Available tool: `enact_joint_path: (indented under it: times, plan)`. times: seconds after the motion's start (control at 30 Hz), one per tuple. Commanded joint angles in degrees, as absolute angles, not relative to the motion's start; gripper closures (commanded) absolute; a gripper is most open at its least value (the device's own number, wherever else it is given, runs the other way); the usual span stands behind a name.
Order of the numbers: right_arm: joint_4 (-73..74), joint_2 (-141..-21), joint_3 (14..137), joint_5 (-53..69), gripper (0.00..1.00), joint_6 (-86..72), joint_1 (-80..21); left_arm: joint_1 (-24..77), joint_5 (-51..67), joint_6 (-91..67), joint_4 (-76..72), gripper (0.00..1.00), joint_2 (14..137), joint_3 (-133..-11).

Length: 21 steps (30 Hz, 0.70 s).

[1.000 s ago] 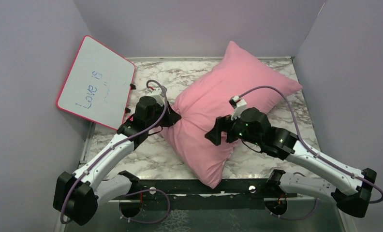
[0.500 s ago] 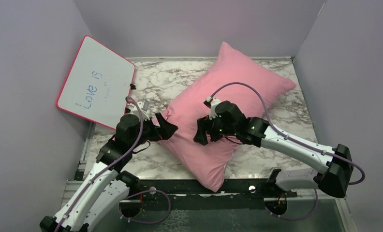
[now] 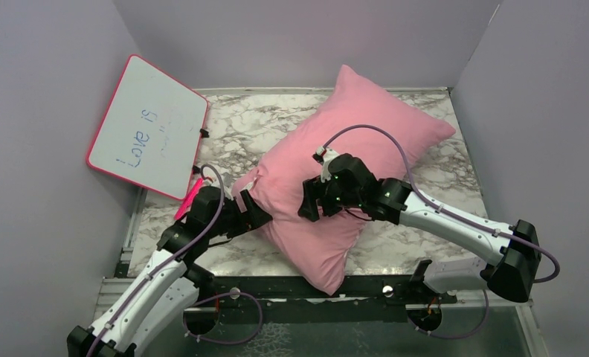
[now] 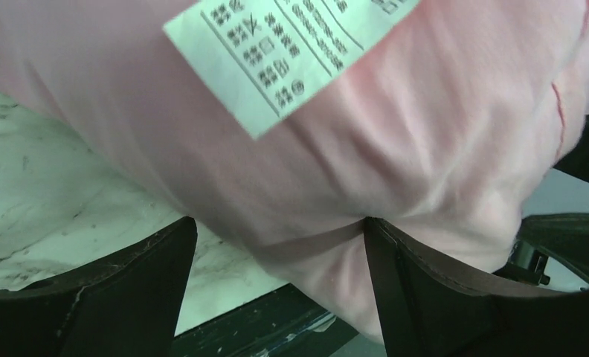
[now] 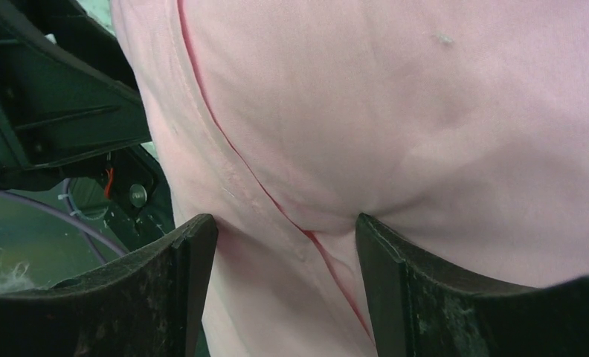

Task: Remove the pillowcase from the pillow
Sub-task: Remove the pillow from the pillowcase.

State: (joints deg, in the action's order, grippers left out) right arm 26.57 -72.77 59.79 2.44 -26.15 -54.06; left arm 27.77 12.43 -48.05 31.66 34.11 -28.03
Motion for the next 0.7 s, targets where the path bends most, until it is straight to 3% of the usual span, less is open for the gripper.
enact_joint_path:
  times: [0.0,0.13,0.4,0.67]
  plan:
    - [26.9,-73.3,59.1,2.3,0.26,-27.1,-54.0,27.8,13.3,-49.2,16.9,0.15,41.1,-25.4]
    - [27.1,-72.4,58.5,4.3,0.26,-27.6,-54.0,27.7,12.5,-45.8,4.2,0.14,49.2,-27.0]
    - [26.8,-71.4,58.3,11.8,0.26,-25.8,-54.0,24.4,10.5,-35.7,4.1,0.13,68.9,-42.7]
    - [32.5,-72.0,66.7,9.1,0.24,-20.5,-53.9,20.2,11.9,-32.5,8.4,0.12,69.6,-43.7]
